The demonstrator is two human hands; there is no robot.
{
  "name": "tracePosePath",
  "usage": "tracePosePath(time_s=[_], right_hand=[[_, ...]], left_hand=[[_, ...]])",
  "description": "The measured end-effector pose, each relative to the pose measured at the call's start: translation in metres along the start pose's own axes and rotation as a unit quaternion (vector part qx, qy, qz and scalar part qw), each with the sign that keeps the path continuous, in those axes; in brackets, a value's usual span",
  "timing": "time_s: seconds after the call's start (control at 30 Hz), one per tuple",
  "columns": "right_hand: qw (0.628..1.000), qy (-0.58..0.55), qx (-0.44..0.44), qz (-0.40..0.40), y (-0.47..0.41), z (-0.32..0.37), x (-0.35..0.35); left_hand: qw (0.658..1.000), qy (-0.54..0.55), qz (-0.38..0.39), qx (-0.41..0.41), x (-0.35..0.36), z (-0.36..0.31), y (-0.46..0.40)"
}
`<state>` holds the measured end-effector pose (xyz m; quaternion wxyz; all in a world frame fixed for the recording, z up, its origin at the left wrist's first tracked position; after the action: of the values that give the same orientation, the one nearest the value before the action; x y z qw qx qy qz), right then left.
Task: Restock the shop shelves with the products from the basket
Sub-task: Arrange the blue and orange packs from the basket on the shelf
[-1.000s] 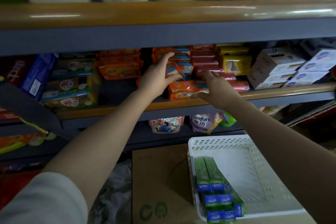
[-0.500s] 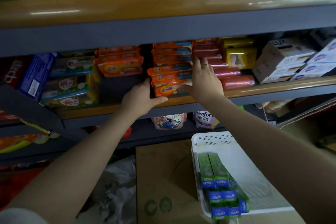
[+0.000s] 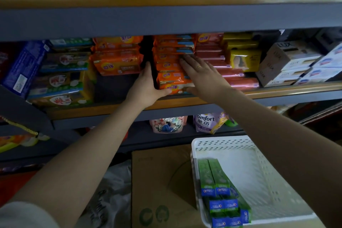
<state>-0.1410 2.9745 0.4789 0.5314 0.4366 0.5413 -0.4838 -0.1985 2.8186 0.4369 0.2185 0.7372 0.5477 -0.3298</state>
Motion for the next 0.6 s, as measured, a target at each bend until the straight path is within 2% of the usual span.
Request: tracePosePath(time_s=[0.13,0.3,0.4,0.5,0.6], right_hand=[[0.999,0.022,-0.021,0.026,-0.007,-0.003,0.006],[0.998,0.045,-0.033,0.029,-0.004,-0.006,0.006],[0.998,0.017,-0.037,0.038,-0.003,-0.011,0.002],[0.998,-0.043,-0.034,0.023,-0.009,-0.014,-0.005],[0.998,-0.043,-0.042,0.018,-0.019,-0.01,-0.003]], left_hand=[[0.992,0.101,0.069,0.008,0.006,-0.006,-0.006],[0.995,0.078,0.05,0.036,0.009,-0.006,-0.003],[0.997,0.062,0.036,0.042,0.012,-0.011,-0.002],[0.995,0.093,0.041,0.005,0.011,-0.004,-0.01],[0.989,0.103,0.098,-0.039,0.005,0.0,-0.016]])
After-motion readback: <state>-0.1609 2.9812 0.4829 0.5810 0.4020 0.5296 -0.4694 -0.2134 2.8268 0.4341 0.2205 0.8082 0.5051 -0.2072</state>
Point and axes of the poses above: each hand's wrist, its own y-axis away from the middle knuckle, its own x-axis out of the palm, z = x × y, the point moved 4 cm from there along -y, towards the middle knuckle, and after that the axes turned 6 degrees about -z, right-handed, at the moved point
